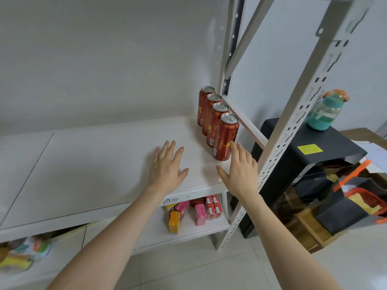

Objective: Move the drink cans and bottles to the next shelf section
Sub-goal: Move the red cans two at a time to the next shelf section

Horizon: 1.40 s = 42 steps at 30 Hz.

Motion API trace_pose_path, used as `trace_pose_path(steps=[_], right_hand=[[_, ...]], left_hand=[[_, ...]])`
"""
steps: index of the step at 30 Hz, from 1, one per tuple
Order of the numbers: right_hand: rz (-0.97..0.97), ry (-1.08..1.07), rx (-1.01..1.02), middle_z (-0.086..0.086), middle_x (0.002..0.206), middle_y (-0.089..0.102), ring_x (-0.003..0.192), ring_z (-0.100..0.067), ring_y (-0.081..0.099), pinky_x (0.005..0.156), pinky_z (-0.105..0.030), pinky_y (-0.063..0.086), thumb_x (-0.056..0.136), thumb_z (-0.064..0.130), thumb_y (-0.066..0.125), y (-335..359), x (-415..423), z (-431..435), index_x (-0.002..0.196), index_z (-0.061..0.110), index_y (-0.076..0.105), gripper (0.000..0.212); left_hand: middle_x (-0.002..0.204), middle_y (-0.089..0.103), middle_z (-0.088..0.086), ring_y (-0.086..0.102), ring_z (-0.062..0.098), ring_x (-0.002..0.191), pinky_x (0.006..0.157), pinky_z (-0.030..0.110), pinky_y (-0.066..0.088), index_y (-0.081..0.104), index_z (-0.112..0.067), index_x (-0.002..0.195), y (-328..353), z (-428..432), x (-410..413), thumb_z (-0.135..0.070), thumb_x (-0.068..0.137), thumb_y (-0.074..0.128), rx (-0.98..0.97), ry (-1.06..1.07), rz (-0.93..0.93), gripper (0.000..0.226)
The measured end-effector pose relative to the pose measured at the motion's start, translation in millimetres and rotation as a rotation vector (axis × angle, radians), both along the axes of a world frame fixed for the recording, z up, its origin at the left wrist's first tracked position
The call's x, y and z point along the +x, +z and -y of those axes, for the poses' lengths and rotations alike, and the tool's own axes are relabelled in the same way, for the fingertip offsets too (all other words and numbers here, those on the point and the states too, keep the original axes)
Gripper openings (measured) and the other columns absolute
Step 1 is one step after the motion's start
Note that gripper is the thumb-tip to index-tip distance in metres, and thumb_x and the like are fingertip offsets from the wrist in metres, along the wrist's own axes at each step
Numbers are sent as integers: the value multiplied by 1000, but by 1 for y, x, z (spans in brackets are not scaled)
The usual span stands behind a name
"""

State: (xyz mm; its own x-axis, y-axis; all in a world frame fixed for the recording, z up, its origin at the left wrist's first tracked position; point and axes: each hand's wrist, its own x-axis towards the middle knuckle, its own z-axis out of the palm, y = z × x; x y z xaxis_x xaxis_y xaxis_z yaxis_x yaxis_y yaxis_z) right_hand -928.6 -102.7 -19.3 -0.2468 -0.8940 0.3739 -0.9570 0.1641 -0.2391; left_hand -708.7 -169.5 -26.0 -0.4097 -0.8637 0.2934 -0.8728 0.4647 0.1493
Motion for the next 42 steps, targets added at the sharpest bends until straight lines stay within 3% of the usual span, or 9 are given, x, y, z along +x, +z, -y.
trace_pose_path(steps=[7, 16, 26, 35, 42], right_hand=[[-144, 6, 40, -7, 162, 26, 150, -30, 21, 120, -52, 14, 91, 59, 53, 8, 41, -34, 155, 20, 23, 81], [-201, 5, 117, -11, 162, 23, 150, -31, 20, 118, -57, 16, 93, 58, 48, 12, 124, -61, 154, 17, 19, 79], [-154, 31, 124, -8, 165, 17, 151, -29, 15, 119, -55, 10, 94, 60, 41, 7, 272, -54, 156, 18, 14, 79], [-132, 77, 147, -8, 166, 12, 152, -29, 11, 119, -56, 7, 96, 61, 35, 0, 415, -52, 157, 20, 9, 79], [-138, 106, 142, -7, 166, 13, 152, -28, 11, 120, -55, 8, 96, 62, 35, -3, 483, -34, 157, 20, 11, 78]], left_hand=[[163, 20, 14, 9, 31, 153, 122, 48, 2, 32, -16, 153, 2, -46, 48, -47, 95, 53, -52, 50, 46, 70], [166, 8, 10, 0, 28, 153, 123, 47, -1, 19, -20, 157, 3, -97, 137, -52, 98, 44, -22, 139, 124, 71], [166, 4, 9, -3, 27, 153, 121, 45, -7, 15, -22, 157, 15, -98, 288, -52, 99, 38, -32, 200, 170, 70], [166, 6, 9, -1, 28, 153, 123, 48, -1, 15, -22, 157, 13, -99, 437, -53, 98, 40, 1, 256, 216, 72], [167, 3, 10, -3, 28, 153, 124, 48, 2, 11, -22, 158, 8, -82, 500, -53, 98, 37, 21, 291, 219, 71]])
